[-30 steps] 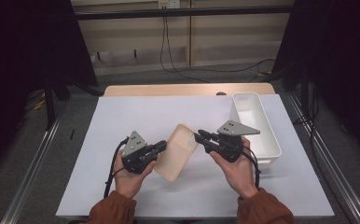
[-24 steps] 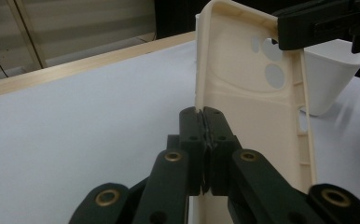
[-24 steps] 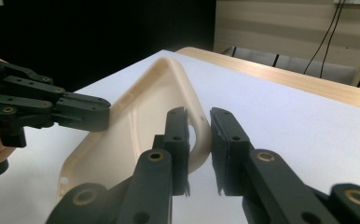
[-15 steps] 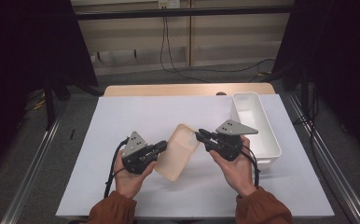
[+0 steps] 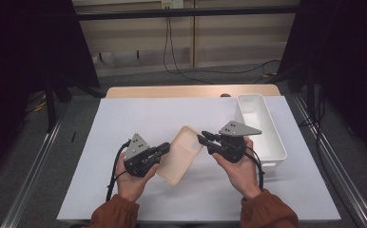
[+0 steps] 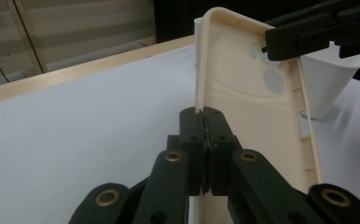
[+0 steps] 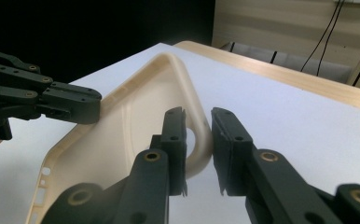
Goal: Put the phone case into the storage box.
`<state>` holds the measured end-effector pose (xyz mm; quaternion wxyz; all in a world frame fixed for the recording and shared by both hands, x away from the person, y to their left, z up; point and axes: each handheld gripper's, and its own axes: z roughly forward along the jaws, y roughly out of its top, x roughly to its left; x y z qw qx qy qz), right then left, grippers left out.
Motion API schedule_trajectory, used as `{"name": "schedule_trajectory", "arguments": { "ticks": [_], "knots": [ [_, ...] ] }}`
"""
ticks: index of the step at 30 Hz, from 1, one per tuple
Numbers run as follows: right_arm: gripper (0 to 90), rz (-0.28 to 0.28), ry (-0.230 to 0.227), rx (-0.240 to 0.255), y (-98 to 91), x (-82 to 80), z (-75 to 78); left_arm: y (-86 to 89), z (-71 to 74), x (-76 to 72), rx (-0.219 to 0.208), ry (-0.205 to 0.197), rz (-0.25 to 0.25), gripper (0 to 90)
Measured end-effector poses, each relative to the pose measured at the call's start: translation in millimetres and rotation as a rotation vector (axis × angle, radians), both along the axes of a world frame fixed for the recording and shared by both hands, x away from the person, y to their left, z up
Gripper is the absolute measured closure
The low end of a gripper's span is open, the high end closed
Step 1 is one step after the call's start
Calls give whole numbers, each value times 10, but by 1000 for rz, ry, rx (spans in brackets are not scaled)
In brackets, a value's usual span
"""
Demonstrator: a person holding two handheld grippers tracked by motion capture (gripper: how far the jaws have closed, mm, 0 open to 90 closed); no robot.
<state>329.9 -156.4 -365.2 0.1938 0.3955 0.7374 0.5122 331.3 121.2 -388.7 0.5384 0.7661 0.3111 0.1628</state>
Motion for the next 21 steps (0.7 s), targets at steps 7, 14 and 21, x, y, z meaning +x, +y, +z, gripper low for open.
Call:
{"name": "schedule_trajectory", "arguments": {
  "ticks": [7,14,21],
  "knots": [
    [700,-2,16,3,24,12,-18,8,4,2,2,-6,7,879],
    [791,3,33,-1,2,21,-24,7,9,-7,-9,-9,3,879],
    [798,-5,-2,-23,-17,20,-11,-27,-2,-13,11,-18,-19,873]
  ]
}}
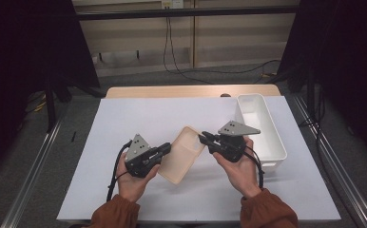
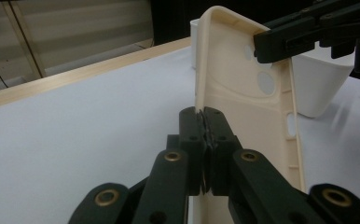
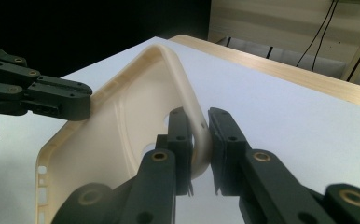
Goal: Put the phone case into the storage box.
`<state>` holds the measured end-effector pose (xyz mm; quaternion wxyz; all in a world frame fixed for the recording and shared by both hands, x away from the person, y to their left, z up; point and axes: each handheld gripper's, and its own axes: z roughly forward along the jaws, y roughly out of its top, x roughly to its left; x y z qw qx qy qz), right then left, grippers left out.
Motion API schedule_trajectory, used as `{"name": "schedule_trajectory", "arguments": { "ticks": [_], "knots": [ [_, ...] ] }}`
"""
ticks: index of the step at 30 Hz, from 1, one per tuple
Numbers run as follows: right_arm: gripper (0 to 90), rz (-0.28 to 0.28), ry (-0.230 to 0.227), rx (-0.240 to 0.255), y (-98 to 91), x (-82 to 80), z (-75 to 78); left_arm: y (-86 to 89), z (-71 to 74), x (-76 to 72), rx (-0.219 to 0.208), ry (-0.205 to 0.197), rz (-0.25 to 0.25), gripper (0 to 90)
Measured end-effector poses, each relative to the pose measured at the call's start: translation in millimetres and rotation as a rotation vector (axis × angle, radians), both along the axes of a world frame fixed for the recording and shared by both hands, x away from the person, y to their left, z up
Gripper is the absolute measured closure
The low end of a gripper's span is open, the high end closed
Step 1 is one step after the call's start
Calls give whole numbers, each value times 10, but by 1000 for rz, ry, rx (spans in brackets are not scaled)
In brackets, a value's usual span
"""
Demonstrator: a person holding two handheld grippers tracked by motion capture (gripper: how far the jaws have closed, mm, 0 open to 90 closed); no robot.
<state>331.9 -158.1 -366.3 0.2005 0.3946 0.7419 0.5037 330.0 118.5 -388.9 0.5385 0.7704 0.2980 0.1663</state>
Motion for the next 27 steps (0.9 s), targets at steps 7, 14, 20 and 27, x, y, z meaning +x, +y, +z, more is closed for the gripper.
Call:
{"name": "schedule_trajectory", "arguments": {
  "ticks": [7,14,20,27],
  "knots": [
    [800,21,-64,-23,10,-30,50,16,-28,61,-39,64,-15,777],
    [803,22,-75,-19,0,-29,57,22,-48,90,-61,89,-1,577],
    [803,23,-94,-24,-33,-31,70,48,-63,125,-70,75,9,359],
    [803,18,-118,-25,-145,-43,111,114,-97,179,-66,68,58,81]
  ]
}}
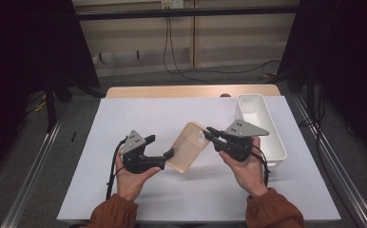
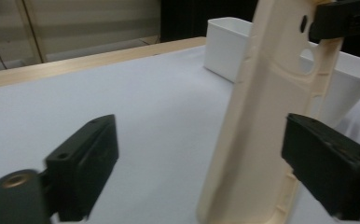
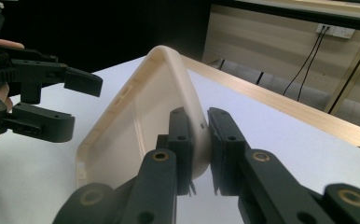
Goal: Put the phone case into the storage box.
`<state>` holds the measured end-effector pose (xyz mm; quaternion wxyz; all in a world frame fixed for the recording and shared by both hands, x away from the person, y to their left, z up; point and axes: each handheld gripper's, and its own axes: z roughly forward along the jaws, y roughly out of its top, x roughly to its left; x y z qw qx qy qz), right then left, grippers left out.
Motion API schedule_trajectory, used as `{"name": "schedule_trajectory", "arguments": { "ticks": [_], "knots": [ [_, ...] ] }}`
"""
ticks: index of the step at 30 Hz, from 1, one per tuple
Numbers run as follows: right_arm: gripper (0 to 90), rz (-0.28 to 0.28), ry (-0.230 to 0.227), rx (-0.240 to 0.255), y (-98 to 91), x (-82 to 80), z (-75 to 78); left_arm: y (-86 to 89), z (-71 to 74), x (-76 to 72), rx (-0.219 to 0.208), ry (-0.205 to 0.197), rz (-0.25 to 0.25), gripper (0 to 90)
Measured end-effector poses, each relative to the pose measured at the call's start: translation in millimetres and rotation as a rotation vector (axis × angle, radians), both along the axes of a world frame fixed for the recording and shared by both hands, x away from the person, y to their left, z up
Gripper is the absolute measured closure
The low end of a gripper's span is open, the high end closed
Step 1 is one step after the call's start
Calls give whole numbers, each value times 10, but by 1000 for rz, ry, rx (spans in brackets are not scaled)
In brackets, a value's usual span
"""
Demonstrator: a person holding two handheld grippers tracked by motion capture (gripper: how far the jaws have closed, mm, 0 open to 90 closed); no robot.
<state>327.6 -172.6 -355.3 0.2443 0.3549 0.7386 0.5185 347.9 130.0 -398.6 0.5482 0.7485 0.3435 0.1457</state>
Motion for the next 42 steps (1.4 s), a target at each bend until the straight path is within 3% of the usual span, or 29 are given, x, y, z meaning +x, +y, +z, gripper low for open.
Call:
{"name": "schedule_trajectory", "arguments": {
  "ticks": [2,6,9,14,18,22,26,32,36,39,42],
  "knots": [
    [803,-1,1,-1,-17,-2,5,28,2,12,8,-20,2,79],
    [803,-10,-14,0,-89,-4,22,54,-4,20,11,-21,12,48],
    [803,-14,-16,2,-124,-6,28,51,-12,13,41,-26,15,29],
    [803,-20,-20,5,-186,-7,36,106,-28,-24,34,-44,9,26],
    [803,-27,-24,9,-239,-12,49,191,-41,-47,53,-58,61,24],
    [803,-35,-30,10,-291,-20,67,322,-69,-43,20,-47,99,16],
    [803,-45,-40,11,-353,-27,89,418,-84,-61,49,-57,120,18],
    [804,-60,-57,7,-442,-60,183,584,-103,-107,47,-59,146,17],
    [804,-72,-70,1,-509,-79,234,689,-119,-159,62,-78,196,21],
    [804,-84,-75,5,-559,-87,262,774,-135,-179,21,-55,197,20],
    [803,-90,-86,3,-606,-88,286,822,-148,-219,19,-67,211,19]
  ]
}}
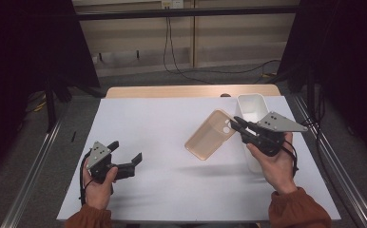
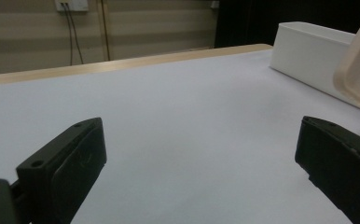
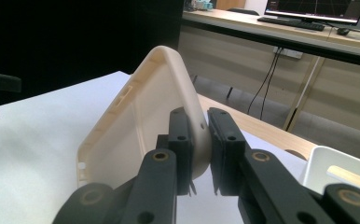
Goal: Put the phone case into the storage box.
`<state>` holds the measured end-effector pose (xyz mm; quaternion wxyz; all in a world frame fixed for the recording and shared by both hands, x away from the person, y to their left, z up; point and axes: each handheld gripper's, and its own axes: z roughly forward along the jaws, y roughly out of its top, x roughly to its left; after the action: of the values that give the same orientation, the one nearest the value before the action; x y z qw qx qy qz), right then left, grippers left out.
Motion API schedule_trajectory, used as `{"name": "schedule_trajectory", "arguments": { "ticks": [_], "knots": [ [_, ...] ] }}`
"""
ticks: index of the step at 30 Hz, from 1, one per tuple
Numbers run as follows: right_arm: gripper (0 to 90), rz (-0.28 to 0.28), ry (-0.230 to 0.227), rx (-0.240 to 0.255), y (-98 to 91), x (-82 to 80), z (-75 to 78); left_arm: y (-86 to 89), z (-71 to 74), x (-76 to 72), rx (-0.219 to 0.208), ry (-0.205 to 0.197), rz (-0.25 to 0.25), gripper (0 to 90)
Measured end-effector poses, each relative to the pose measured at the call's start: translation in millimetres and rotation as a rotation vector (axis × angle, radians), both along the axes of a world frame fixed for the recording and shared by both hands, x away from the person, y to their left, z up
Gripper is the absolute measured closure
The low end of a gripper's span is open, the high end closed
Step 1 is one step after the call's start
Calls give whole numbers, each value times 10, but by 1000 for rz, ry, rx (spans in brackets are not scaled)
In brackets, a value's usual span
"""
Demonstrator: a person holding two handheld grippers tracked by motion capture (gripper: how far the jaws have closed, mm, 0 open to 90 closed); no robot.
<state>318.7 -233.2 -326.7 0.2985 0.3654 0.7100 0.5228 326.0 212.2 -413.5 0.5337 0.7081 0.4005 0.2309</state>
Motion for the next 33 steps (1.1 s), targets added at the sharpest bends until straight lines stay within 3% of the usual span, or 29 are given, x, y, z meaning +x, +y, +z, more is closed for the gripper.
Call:
{"name": "schedule_trajectory", "arguments": {
  "ticks": [9,18,21,33],
  "knots": [
    [803,-21,-19,-2,-108,15,51,115,-80,-131,0,-9,1,19],
    [803,-43,-50,-1,-243,47,172,179,-106,-198,-30,-22,-2,21],
    [803,-51,-58,-10,-295,61,227,181,-123,-218,-11,-14,-2,26],
    [803,-100,-87,-25,-521,144,421,196,-132,-229,-15,-18,-6,24]
  ]
}}
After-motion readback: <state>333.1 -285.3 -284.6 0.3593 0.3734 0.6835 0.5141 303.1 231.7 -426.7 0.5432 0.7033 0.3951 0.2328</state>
